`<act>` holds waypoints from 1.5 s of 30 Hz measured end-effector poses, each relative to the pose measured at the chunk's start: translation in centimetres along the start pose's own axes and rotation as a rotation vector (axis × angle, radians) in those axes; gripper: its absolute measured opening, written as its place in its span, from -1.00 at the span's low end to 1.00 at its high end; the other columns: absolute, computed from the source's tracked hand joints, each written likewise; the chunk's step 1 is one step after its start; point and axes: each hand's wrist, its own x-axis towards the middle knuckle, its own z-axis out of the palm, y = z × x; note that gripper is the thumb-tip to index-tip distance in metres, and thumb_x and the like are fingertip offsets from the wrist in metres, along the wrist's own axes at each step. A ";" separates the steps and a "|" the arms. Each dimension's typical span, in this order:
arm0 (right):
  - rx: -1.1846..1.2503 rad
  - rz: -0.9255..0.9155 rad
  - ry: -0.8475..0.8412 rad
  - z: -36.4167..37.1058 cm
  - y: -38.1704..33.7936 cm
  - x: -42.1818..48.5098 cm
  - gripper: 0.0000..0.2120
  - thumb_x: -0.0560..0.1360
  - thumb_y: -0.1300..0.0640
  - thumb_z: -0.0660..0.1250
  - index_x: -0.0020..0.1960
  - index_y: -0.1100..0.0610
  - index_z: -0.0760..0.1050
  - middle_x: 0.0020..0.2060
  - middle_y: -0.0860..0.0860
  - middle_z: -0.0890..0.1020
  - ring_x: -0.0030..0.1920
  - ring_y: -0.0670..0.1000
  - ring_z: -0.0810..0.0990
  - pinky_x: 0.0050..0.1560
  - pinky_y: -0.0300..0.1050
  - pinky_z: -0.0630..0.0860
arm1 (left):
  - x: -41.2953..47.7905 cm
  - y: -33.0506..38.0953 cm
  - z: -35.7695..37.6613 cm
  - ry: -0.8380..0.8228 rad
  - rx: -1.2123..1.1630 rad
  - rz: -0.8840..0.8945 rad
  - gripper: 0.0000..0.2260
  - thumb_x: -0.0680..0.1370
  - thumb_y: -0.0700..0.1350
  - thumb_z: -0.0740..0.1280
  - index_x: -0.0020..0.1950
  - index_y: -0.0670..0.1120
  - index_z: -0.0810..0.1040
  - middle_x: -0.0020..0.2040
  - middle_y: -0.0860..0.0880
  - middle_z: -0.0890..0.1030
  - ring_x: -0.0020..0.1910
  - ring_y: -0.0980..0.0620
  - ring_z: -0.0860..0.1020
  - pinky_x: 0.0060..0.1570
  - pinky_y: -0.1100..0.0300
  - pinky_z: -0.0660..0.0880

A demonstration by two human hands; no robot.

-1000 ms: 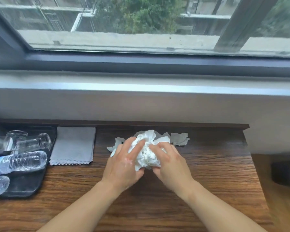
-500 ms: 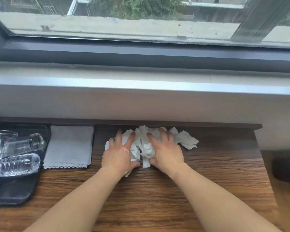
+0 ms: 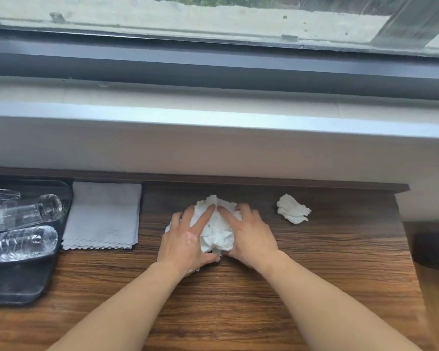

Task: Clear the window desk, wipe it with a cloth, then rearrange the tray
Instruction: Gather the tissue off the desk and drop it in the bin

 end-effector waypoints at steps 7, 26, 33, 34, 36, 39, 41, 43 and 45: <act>0.228 -0.080 0.035 2.4 0.3 -2.8 -0.17 0.38 -0.21 0.52 0.54 -0.13 0.24 0.26 0.03 0.40 0.19 0.12 0.51 0.10 0.05 0.58 | -1.9 0.1 1.9 -0.007 -0.137 0.041 -0.07 0.23 0.48 0.40 0.54 0.28 0.20 0.43 0.03 0.40 0.36 -0.06 0.34 0.08 -0.16 0.60; 0.357 0.053 0.209 -7.0 10.9 -8.0 -0.07 0.29 -0.14 0.62 0.54 -0.14 0.25 0.29 -0.07 0.41 0.23 0.01 0.52 0.26 -0.11 0.50 | 4.8 12.6 -1.5 -0.013 -0.218 0.273 -0.06 0.18 0.49 0.41 0.51 0.31 0.21 0.46 0.05 0.43 0.35 -0.06 0.43 0.19 -0.14 0.56; 0.344 0.048 0.118 -4.6 13.1 -4.9 0.05 0.23 -0.37 0.53 0.59 -0.12 0.16 0.50 -0.10 0.36 0.47 -0.01 0.31 0.42 0.03 0.41 | 7.0 11.4 0.5 -0.054 -0.163 0.149 0.02 0.16 0.47 0.46 0.57 0.26 0.24 0.45 0.01 0.40 0.39 -0.12 0.41 0.17 -0.13 0.56; 0.293 0.044 0.139 -4.7 13.2 -5.1 0.07 0.22 -0.42 0.49 0.59 -0.12 0.14 0.50 -0.11 0.35 0.47 0.00 0.29 0.40 0.05 0.42 | 6.9 11.3 0.4 -0.049 -0.129 0.145 0.03 0.16 0.50 0.43 0.58 0.26 0.20 0.47 0.00 0.38 0.39 -0.13 0.41 0.16 -0.15 0.57; 0.181 0.052 0.184 -4.8 13.6 -5.9 0.09 0.21 -0.47 0.44 0.60 -0.15 0.09 0.53 -0.08 0.27 0.49 0.04 0.22 0.44 0.10 0.38 | 6.2 11.2 -0.2 -0.042 -0.058 0.128 0.09 0.15 0.58 0.34 0.60 0.28 0.10 0.52 -0.01 0.31 0.41 -0.13 0.37 0.11 -0.17 0.58; 0.113 0.116 0.118 -5.3 14.2 -6.5 0.20 0.18 -0.48 0.48 0.60 -0.26 -0.13 0.62 -0.02 0.00 0.57 0.13 0.00 0.48 0.21 0.26 | 5.0 11.2 -1.0 -0.035 0.025 0.061 0.14 0.15 0.61 0.34 0.60 0.34 -0.11 0.59 -0.02 0.17 0.49 -0.14 0.28 0.10 -0.18 0.59; 0.125 0.122 0.052 -5.5 14.5 -6.1 0.28 0.13 -0.48 0.52 0.59 -0.29 -0.21 0.63 -0.02 -0.14 0.59 0.16 -0.07 0.45 0.25 0.30 | 4.5 11.1 -1.1 -0.051 0.030 0.002 0.16 0.16 0.60 0.38 0.59 0.37 -0.19 0.61 -0.05 0.09 0.52 -0.17 0.24 0.12 -0.18 0.58; 0.120 0.099 0.014 -5.3 14.5 -5.6 0.32 0.10 -0.46 0.54 0.59 -0.29 -0.21 0.62 0.00 -0.18 0.59 0.18 -0.05 0.41 0.25 0.37 | 4.2 11.0 -0.9 -0.068 -0.004 -0.032 0.20 0.15 0.57 0.43 0.58 0.38 -0.22 0.62 -0.07 0.06 0.52 -0.18 0.24 0.15 -0.18 0.58; 0.090 0.076 -0.006 -4.6 14.4 -5.3 0.32 0.08 -0.47 0.55 0.60 -0.27 -0.18 0.62 0.02 -0.13 0.58 0.19 0.01 0.39 0.24 0.41 | 4.1 11.0 -0.5 -0.087 -0.058 -0.023 0.22 0.14 0.53 0.48 0.58 0.39 -0.24 0.62 -0.05 0.05 0.54 -0.18 0.24 0.19 -0.21 0.56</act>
